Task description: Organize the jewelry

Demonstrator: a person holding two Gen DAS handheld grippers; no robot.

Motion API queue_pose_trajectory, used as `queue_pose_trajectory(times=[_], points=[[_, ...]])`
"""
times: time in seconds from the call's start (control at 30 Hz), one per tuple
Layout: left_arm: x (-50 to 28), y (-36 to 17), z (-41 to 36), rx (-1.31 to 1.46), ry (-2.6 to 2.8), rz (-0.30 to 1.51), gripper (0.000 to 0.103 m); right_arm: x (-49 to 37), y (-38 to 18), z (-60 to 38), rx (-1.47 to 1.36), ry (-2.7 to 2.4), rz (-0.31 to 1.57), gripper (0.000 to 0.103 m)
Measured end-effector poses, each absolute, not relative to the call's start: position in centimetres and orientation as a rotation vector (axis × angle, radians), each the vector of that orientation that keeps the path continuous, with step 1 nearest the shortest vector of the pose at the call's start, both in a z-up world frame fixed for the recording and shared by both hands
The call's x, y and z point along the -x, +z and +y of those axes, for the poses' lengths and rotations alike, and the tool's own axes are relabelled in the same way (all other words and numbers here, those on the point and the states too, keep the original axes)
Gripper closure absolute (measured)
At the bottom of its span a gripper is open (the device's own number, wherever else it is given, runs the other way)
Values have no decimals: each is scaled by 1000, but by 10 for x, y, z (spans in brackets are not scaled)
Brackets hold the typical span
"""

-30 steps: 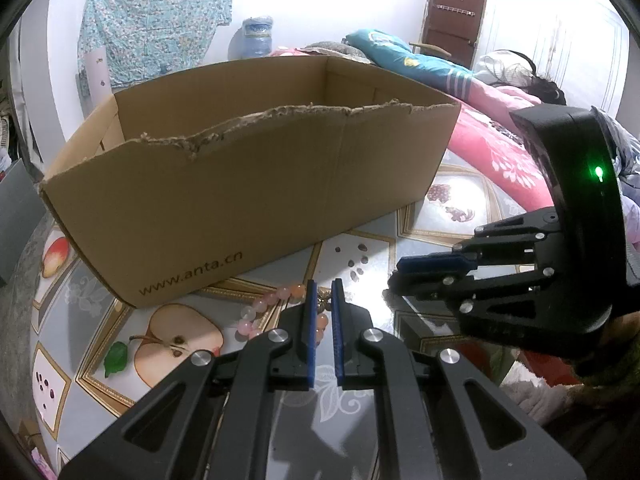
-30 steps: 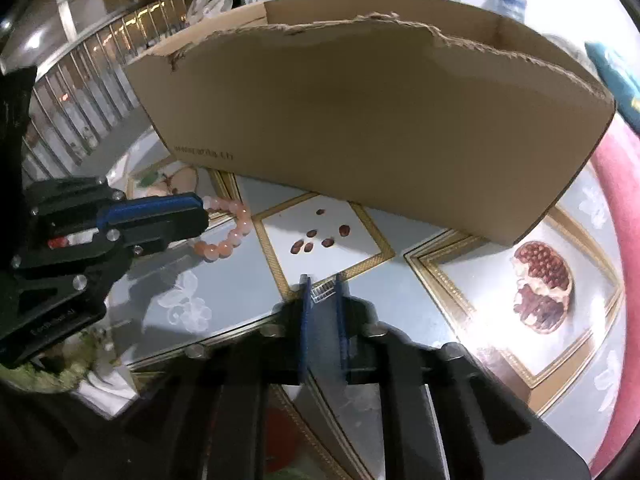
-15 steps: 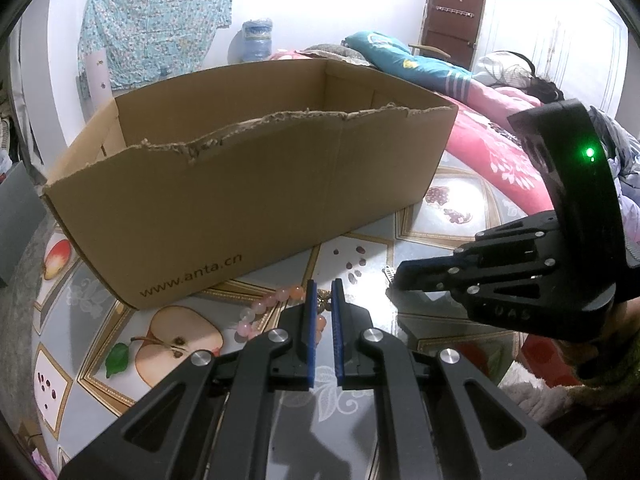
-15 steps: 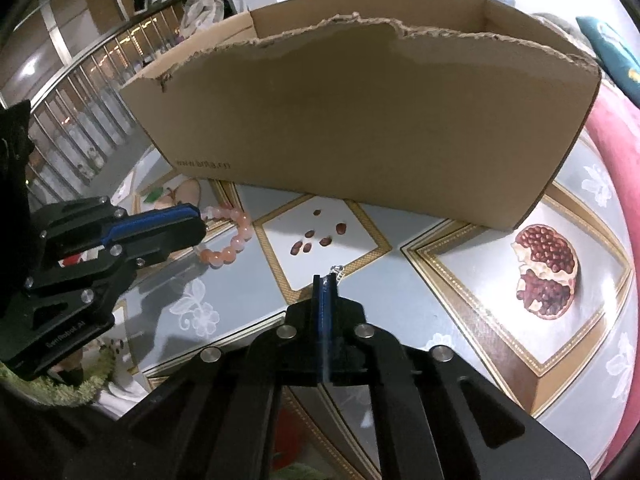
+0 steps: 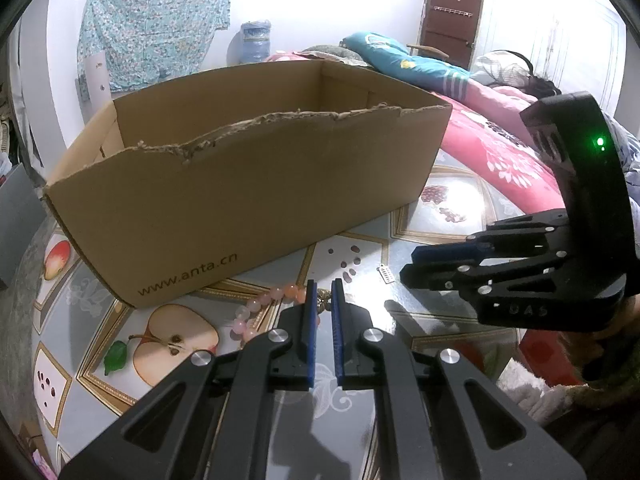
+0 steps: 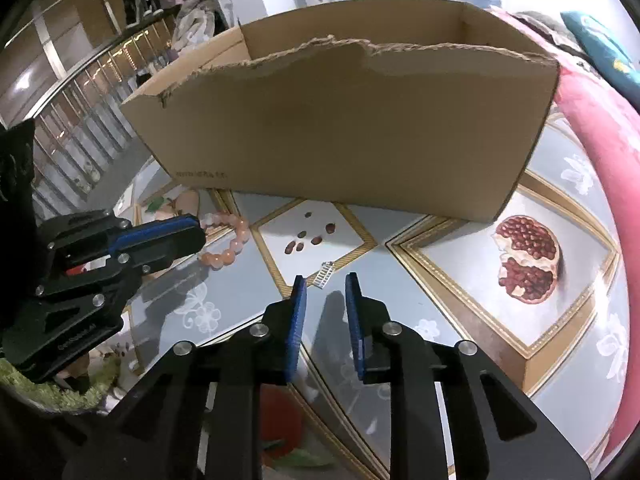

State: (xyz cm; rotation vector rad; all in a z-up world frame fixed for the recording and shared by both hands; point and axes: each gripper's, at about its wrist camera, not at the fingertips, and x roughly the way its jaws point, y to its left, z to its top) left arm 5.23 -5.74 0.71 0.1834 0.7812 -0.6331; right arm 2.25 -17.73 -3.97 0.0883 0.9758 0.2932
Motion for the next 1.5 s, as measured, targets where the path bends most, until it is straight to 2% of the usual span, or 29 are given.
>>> queue_pose_trajectory(times=[0.33,1.0,1.5], points=[[-47,8,-59,-191,-628,777,97,-2,-33,-193,-125,287,933,71],[-35,2,-54,-184,-600,809,97,4,-39,-196,-139,302,929,70],[-34,-5,-47,-157,-588,834,97,-16,-43,-168,25,383,920,70]])
